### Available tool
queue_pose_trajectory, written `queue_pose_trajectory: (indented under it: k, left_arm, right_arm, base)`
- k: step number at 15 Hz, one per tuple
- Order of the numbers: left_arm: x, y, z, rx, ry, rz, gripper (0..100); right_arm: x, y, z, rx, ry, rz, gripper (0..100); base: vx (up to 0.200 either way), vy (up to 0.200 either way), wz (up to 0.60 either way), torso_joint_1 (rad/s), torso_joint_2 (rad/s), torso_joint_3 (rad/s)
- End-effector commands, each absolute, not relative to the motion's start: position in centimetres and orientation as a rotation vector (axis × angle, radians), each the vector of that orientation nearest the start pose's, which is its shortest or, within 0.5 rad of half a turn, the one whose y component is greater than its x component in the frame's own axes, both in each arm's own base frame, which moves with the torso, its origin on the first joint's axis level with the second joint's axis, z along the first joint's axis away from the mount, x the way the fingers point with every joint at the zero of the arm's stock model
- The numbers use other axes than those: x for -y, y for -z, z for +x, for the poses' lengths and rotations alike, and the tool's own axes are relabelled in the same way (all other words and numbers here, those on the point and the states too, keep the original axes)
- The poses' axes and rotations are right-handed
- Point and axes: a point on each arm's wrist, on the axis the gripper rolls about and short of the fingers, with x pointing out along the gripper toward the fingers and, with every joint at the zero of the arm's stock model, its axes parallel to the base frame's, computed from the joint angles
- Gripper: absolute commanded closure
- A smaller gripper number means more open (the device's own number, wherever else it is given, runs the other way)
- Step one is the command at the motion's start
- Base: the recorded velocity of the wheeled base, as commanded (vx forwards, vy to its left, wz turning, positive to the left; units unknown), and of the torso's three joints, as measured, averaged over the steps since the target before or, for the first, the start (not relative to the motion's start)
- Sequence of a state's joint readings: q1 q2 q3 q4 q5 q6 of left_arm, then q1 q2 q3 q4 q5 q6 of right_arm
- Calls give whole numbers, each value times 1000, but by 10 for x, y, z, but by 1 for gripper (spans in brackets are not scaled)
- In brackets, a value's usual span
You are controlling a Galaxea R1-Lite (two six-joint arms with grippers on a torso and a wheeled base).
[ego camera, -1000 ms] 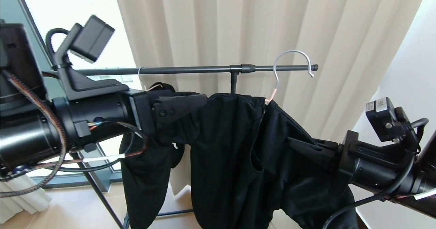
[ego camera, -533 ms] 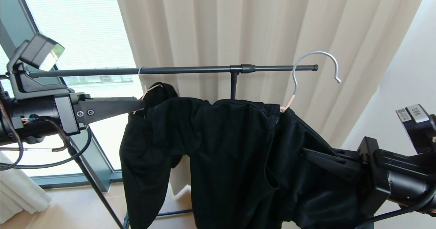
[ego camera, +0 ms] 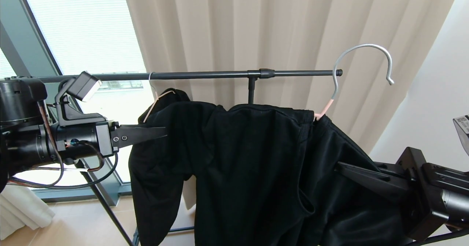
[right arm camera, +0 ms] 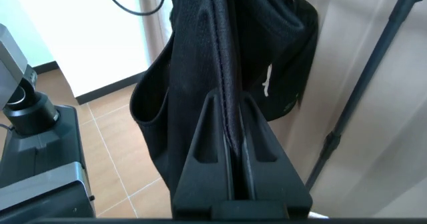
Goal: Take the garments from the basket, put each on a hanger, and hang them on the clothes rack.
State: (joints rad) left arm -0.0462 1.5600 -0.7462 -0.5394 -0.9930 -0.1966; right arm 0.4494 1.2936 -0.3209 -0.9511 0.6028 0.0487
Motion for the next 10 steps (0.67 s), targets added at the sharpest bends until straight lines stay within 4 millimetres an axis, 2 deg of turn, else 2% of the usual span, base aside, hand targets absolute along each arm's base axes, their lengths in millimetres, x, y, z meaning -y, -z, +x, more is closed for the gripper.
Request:
queue_pose_trajectory:
  k: [1, 4, 5, 10]
  left_arm:
    - [33, -188, 264, -399, 1005, -329, 0]
    - [34, -184, 262, -415, 1004, -338, 0]
    - [34, -184, 261, -415, 1004, -338, 100]
    - [31, -194, 253, -381, 1001, -325, 100]
  right_arm:
    - [-88, -187, 152, -35, -1053, 45, 100]
    - [-88, -186, 153, -40, -1053, 46, 100]
    - [-88, -186, 153, -40, -1053, 46, 100]
    - [-88, -185, 153, -51, -1048, 52, 100]
  base:
    - [0, 0, 0, 0, 0, 0]
    - [0, 0, 0, 0, 0, 0]
    - [0, 0, 0, 0, 0, 0]
    - [0, 0, 0, 0, 0, 0]
